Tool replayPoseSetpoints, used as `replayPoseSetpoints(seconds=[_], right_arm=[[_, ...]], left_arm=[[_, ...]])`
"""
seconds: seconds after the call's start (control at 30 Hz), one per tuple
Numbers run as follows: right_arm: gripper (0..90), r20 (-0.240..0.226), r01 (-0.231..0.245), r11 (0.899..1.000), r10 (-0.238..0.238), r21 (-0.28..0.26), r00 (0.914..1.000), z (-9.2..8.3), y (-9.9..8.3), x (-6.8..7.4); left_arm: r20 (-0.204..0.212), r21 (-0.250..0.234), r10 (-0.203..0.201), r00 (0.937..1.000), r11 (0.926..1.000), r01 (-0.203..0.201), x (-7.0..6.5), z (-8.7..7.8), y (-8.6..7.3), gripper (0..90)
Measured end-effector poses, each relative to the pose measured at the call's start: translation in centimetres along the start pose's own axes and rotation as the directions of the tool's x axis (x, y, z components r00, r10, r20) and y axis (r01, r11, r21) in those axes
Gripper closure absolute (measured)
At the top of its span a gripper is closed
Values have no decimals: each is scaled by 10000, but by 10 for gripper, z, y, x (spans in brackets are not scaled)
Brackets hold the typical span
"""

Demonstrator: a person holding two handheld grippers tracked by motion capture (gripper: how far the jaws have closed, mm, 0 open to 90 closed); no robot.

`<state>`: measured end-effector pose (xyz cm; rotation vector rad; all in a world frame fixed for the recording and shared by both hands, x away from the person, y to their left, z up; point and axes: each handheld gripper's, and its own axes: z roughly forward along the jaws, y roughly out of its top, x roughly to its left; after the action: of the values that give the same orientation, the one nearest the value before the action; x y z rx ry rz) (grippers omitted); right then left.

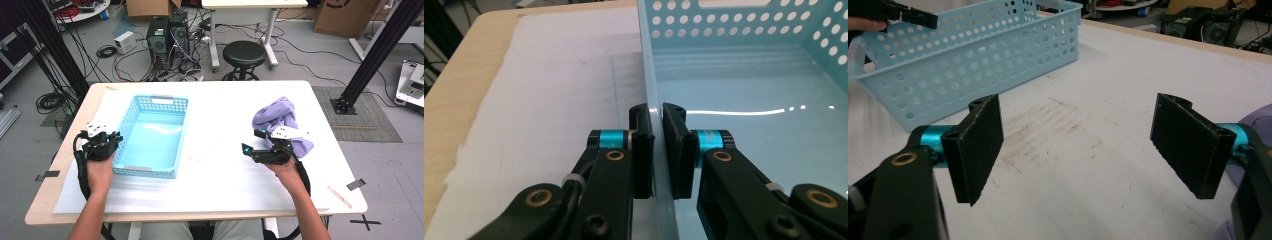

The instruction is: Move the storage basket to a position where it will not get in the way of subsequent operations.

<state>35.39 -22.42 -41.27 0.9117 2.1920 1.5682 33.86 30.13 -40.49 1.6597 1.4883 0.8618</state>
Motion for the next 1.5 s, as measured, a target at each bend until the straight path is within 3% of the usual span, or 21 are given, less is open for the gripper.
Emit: replayPoseSetpoints(seconds=[0.1,0.23,0.4,0.47,0.5,0.53,0.7,0.83,1.27,1.5], right_arm=[[214,14,-13,10000,13,-22,10000,0,0,0],[214,36,-6,10000,6,-29,10000,-1,0,-1],[214,41,-40,10000,40,-20,10000,-1,-1,-1],[214,73,-46,10000,46,-30,10000,-1,-1,-2],[214,76,-59,10000,60,-38,10000,-2,-1,-2],[214,69,-70,10000,70,-35,10000,-2,-1,-2],[214,76,-69,10000,69,-35,9999,-2,0,-2],[214,39,-75,10000,75,-13,10000,-1,-1,-2],[214,18,-157,9999,157,19,9999,0,-2,-3],[214,12,-163,9998,163,67,9999,1,-2,-4]], left_arm=[[-163,-111,-276,9995,9996,275,3,-4,-3,827],[-399,-225,-260,9989,9994,252,4,-10,-8,826],[-357,-337,-372,9987,9988,360,8,-15,-13,821],[-255,-510,-121,9996,9986,108,10,-14,-15,756],[-132,-558,-61,9999,9984,54,11,-14,-15,666],[136,-552,-46,9999,9985,54,12,-12,-15,641],[598,-629,168,9981,9979,-131,17,-7,-7,544],[874,-345,245,9959,9992,-215,22,2,1,515],[723,611,250,9971,9977,-294,32,24,17,530],[666,760,488,9966,9957,-538,29,27,20,704]])
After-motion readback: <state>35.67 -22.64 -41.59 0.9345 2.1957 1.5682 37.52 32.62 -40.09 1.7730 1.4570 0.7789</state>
